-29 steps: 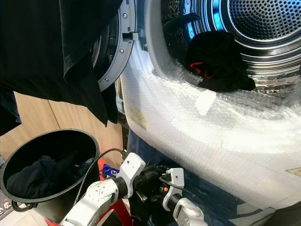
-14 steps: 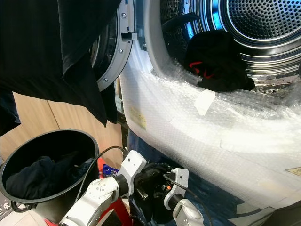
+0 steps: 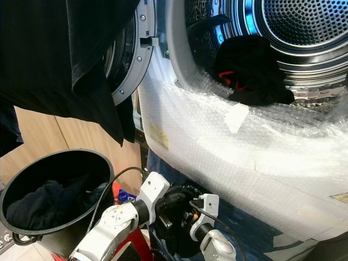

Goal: Clothes washing

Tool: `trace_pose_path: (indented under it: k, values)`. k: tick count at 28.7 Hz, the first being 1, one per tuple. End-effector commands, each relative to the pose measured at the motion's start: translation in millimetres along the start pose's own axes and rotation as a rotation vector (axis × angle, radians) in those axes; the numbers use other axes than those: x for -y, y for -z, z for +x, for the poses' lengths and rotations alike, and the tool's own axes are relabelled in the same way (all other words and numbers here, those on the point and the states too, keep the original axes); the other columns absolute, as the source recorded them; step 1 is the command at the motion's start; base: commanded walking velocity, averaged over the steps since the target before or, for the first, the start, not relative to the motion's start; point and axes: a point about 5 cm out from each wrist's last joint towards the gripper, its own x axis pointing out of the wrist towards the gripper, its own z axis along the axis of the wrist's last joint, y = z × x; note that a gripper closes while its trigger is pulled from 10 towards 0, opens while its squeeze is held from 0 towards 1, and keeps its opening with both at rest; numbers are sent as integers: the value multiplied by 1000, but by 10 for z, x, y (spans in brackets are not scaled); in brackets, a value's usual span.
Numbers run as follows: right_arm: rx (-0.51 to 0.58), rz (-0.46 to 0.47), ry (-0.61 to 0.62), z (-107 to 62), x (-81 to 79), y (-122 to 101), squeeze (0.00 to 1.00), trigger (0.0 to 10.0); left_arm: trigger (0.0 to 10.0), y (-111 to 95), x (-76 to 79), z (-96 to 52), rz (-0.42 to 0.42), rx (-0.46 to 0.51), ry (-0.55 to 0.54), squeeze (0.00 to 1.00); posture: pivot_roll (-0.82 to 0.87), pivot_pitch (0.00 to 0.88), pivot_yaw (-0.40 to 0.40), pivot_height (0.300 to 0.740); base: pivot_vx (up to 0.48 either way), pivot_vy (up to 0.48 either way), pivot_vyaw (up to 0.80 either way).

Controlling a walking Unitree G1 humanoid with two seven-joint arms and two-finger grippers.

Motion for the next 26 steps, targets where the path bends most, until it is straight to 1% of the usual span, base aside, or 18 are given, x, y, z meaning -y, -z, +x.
trace_pose_path:
  k: [1, 7, 11, 23, 26]
  values:
    - [27, 1, 17, -50, 75, -44, 0, 0, 0, -81, -12, -12, 4, 29, 5, 0, 81, 0, -58, 740, 0, 0, 0]
    - [33, 11, -5, -67, 72, -33, 0, 0, 0, -82, 19, -1, 2, 27, 16, 0, 71, 0, -59, 740, 0, 0, 0]
    - [36, 16, -22, -70, 65, -34, 0, 0, 0, -92, 14, 0, 2, 28, 11, 0, 78, 0, -64, 740, 0, 0, 0]
    - [30, 22, -85, -40, -3, -26, 0, 0, 0, -82, 2, -55, 7, 21, 11, 0, 91, 0, -63, 740, 0, 0, 0]
    - [37, 29, -97, -35, -19, -28, 0, 0, 0, -90, 29, -84, 10, 22, 35, 0, 92, 0, -62, 740, 0, 0, 0]
